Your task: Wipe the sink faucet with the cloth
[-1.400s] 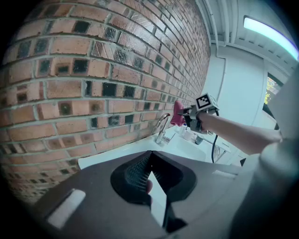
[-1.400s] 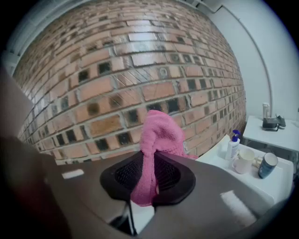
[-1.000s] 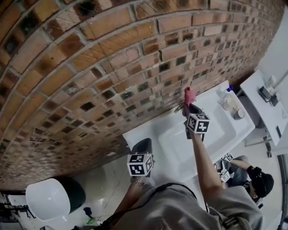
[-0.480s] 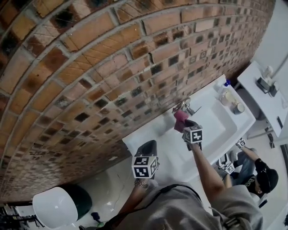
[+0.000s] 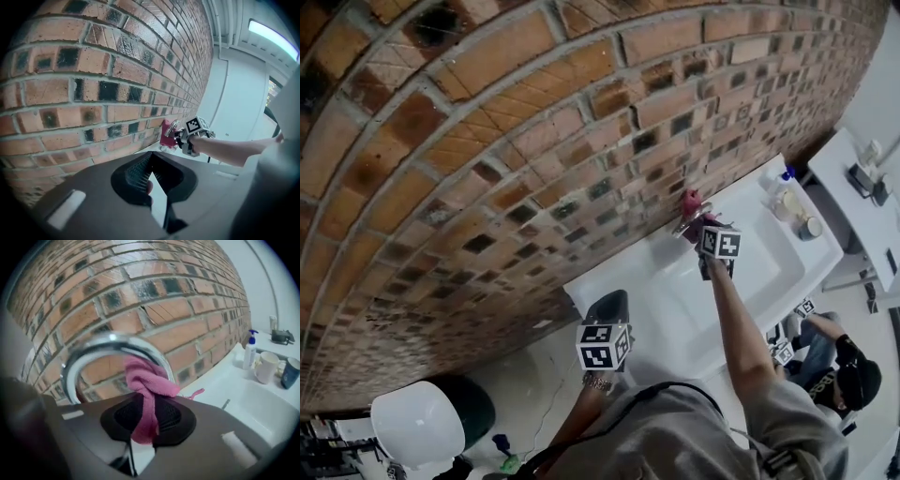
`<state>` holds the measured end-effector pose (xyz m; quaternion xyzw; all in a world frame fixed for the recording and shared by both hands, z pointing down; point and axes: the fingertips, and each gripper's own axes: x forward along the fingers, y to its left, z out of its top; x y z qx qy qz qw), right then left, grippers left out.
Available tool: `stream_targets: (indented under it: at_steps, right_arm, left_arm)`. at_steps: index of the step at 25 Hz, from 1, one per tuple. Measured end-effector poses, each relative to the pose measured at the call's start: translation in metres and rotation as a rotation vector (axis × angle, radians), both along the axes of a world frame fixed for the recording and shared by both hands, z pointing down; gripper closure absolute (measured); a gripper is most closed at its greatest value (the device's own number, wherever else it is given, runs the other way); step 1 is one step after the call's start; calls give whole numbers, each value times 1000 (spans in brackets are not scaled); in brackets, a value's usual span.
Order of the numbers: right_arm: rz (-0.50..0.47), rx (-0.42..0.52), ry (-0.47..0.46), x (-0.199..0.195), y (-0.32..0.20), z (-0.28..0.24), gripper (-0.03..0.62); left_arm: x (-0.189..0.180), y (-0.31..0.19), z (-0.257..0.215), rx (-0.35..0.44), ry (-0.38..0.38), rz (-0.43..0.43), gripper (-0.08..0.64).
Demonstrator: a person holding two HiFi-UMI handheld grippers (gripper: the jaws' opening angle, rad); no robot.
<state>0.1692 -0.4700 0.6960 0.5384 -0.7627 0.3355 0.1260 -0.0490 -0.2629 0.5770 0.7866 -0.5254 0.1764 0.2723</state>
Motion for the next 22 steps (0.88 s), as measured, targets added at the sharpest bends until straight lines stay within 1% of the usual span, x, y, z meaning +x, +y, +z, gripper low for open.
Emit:
stream_targets:
  at_steps: [3,4,6,7,9,11,13,14,16,20,22]
  right_arm:
    - [83,-125,22,13,10,58,526]
    - [93,-163,30,19,17,77,526]
    - [71,-207,54,23,31,97,531]
    - [48,-212,57,20,37,96,529]
    - [27,-169,16,12,45,67,529]
    - [91,-78,-7,23,46,23,528]
    - [163,7,42,46,32,-11,528]
    - [173,24,82,53,22,-19,528]
    - [159,-4,130,57,11,-13,528]
    - [156,-124,89,51,18,31,528]
    - [153,-165,73,41,28,50,528]
  left_arm:
    - [-6,-1,3,-9,1,-14,540]
    - [-6,0,4,-14,3,-15,540]
    - [-5,1,6,-20,6,-13,540]
    - [-5,0,6,-20,6,-12,540]
    - [-6,-2,9,-24,7,-12,540]
    - [-4,-5,11,-27,12,-10,540]
    - [-1,-11,12,-24,15,-5,540]
    - [1,-13,12,-23,16,-2,540]
    - [6,-14,11,-20,16,8,540]
    - [15,-13,7,-13,15,34,540]
    - [14,-13,5,-12,13,32,540]
